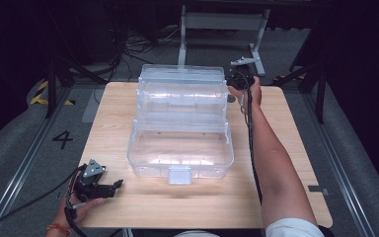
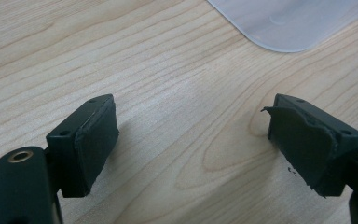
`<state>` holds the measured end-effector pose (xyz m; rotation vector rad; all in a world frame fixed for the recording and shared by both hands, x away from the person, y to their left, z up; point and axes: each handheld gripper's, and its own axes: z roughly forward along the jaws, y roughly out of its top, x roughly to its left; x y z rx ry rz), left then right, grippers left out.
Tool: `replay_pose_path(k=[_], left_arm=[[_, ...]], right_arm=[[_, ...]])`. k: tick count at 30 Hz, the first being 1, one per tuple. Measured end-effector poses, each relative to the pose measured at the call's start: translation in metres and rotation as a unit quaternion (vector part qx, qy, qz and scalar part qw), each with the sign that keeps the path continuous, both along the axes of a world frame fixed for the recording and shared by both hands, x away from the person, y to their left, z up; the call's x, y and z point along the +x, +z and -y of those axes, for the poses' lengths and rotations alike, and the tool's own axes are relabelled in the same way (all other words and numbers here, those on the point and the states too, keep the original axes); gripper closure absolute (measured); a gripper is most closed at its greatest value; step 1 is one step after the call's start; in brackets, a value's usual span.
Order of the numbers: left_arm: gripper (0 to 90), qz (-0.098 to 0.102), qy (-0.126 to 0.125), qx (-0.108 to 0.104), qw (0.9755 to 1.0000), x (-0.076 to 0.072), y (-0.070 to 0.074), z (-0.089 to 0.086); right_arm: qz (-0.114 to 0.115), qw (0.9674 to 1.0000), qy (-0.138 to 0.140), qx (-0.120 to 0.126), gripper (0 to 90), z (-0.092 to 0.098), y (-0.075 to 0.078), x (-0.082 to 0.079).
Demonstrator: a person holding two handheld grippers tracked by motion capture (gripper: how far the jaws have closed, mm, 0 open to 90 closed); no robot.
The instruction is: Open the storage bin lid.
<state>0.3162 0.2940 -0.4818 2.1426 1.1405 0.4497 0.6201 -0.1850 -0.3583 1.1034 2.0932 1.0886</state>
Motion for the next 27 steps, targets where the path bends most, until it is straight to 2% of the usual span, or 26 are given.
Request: replay_pose_path(k=[5,14,27], left_arm=[[16.4,0.000,0.000,0.000,1.0000,0.000,0.000,0.000],[16.5,0.000,-0.001,0.001,1.0000,0.000,0.000,0.000],[16.4,0.000,-0.001,0.001,1.0000,0.000,0.000,0.000]], right_arm=[[0.006,0.9999,0.012,-0.003,78.3,0.001,0.008,-0.008],[0.019,0.9992,0.031,-0.017,74.9,0.013,0.022,-0.035],[0.025,0.9977,0.054,-0.033,71.6,0.034,0.025,-0.069]])
